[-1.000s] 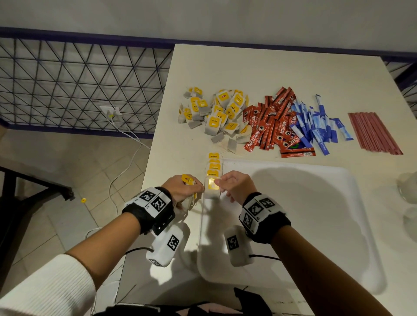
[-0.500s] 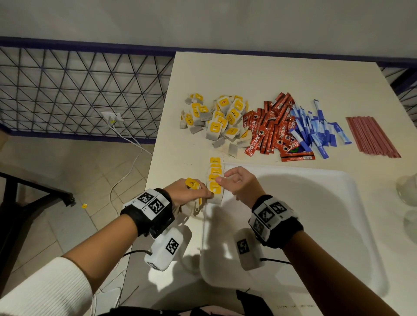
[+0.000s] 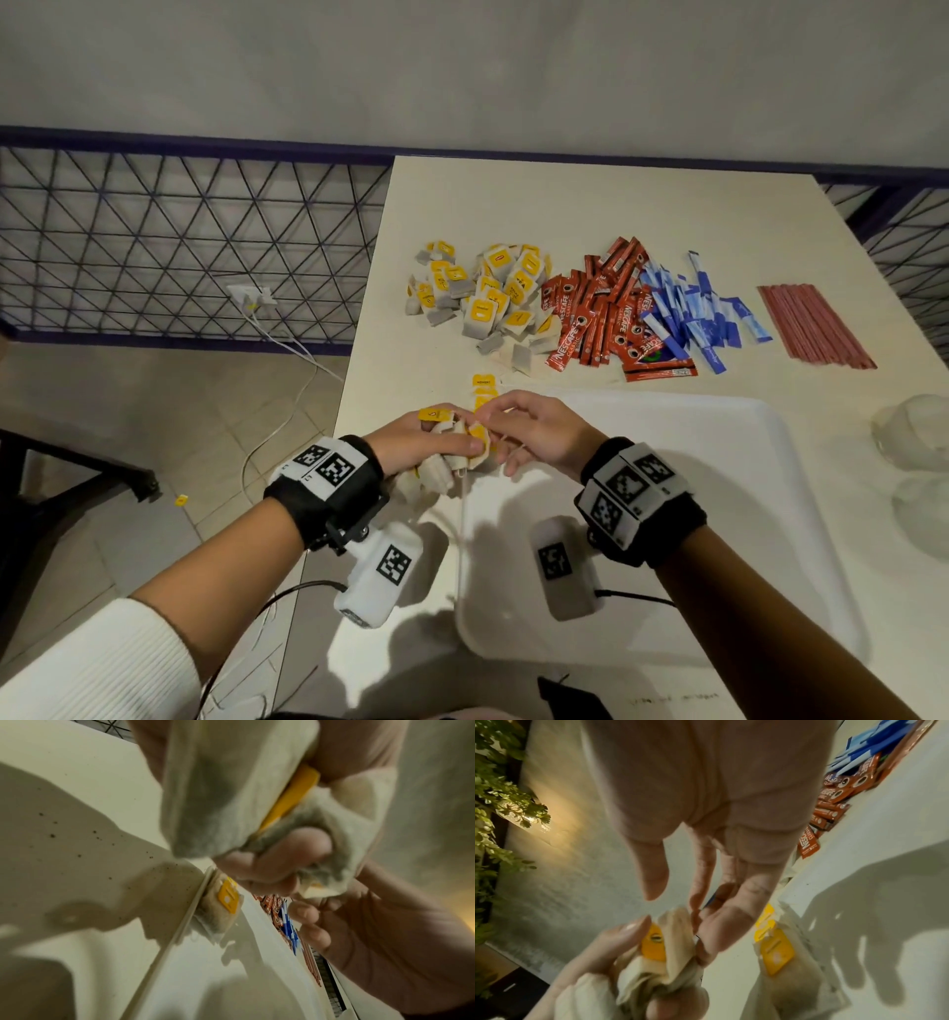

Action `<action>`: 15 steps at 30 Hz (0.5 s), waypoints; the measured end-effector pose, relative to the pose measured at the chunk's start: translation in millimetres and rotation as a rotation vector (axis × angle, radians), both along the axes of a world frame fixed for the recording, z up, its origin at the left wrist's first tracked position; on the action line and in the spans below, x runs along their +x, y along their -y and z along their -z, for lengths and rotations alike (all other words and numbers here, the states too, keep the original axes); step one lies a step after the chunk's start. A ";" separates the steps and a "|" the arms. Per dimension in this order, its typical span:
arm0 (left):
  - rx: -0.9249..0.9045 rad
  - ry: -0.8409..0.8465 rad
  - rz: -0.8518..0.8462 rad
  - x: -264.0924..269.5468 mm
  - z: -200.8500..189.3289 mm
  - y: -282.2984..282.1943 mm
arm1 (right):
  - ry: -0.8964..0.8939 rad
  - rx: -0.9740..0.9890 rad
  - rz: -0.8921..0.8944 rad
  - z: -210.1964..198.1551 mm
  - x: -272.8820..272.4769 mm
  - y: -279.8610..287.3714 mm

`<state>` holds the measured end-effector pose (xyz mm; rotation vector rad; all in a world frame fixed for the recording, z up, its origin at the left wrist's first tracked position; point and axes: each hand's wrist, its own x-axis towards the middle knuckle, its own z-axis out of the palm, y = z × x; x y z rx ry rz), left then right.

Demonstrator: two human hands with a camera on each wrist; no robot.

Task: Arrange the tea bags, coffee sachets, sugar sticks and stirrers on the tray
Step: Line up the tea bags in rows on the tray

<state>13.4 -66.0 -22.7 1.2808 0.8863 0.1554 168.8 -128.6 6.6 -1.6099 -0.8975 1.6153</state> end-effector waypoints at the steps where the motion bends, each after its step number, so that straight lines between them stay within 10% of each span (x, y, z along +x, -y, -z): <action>1: -0.003 0.007 -0.009 -0.7 1.2 0.1 | -0.007 -0.017 0.012 1.4 -1.4 1.6; 15: -0.203 0.010 -0.259 -4.3 10.5 8.3 | -0.016 0.038 0.206 20.0 -4.8 16.6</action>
